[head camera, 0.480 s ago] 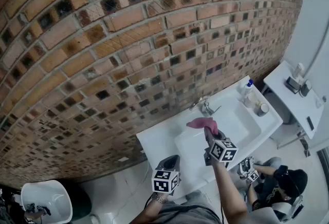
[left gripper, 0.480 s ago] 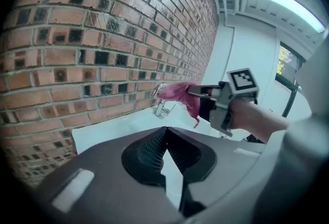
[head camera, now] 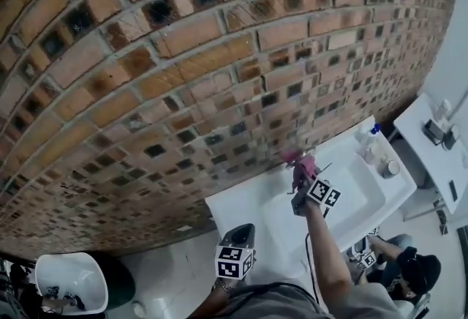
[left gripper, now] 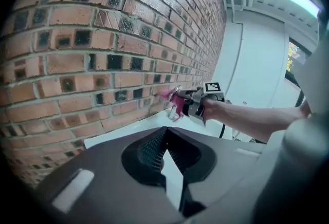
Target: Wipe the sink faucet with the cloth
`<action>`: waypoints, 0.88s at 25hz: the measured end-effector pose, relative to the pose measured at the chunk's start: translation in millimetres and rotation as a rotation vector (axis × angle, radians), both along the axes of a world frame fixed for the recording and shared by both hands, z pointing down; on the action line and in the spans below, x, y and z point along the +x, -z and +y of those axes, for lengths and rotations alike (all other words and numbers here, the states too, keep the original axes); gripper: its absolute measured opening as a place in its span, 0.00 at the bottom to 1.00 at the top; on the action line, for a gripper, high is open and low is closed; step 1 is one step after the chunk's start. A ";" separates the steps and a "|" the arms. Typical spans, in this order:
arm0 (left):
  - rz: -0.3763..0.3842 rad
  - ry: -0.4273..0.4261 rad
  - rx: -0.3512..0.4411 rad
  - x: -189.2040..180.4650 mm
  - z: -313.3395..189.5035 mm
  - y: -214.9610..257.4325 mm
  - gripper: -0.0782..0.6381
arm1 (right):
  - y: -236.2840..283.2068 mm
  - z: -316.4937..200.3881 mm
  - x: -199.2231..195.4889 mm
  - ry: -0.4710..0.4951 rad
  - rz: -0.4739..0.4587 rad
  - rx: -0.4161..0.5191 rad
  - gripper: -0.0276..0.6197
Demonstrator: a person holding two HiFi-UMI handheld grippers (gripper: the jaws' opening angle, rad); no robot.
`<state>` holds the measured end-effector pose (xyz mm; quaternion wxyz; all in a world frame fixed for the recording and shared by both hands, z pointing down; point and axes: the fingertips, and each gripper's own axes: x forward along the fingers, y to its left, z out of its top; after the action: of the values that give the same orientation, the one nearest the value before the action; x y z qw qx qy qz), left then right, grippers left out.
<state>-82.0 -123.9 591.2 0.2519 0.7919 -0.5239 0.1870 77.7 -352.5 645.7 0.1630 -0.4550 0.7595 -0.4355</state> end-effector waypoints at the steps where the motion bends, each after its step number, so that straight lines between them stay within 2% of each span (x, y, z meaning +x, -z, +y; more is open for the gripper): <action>1: 0.002 -0.007 0.006 0.2 -6.8 1.8 0.13 | -4.2 7.4 -7.0 0.019 -0.008 -0.010 0.10; 3: 0.008 -0.017 0.015 1.8 -20.6 3.9 0.14 | -5.0 26.9 -30.8 0.125 0.010 -0.003 0.10; 5: 0.015 -0.025 0.018 4.5 -32.8 3.9 0.14 | 8.2 47.0 -64.0 0.291 0.113 0.073 0.10; 6: 0.018 -0.031 0.017 6.4 -37.9 3.2 0.14 | 18.9 52.6 -75.9 0.339 0.192 0.129 0.10; 7: 0.021 -0.038 0.013 8.5 -42.0 2.2 0.14 | 30.0 52.6 -79.9 0.340 0.276 0.180 0.11; 8: 0.023 -0.045 0.009 10.7 -45.1 1.3 0.14 | 39.8 46.7 -75.0 0.302 0.363 0.216 0.11; 11: 0.025 -0.058 0.001 13.7 -50.7 -0.8 0.14 | 54.2 10.8 -37.1 0.157 0.664 0.247 0.11; 13: 0.023 -0.058 -0.005 12.2 -50.7 -4.1 0.14 | 61.3 -5.6 -22.6 0.145 0.838 0.286 0.11; 14: 0.021 -0.057 -0.009 11.0 -50.0 -6.2 0.14 | 65.2 -11.0 -16.9 0.138 0.893 0.303 0.11; 16: 0.019 -0.053 -0.016 8.1 -49.2 -9.6 0.14 | 70.3 -22.8 -0.4 0.097 0.943 0.311 0.11; 22: 0.023 -0.036 -0.029 0.2 -48.6 -14.2 0.14 | 57.8 -68.2 48.0 -0.013 0.854 0.225 0.11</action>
<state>-81.8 -172.6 605.4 0.2657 0.7996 -0.5039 0.1899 125.6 -420.8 587.9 -0.1142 -0.5782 0.7986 -0.1220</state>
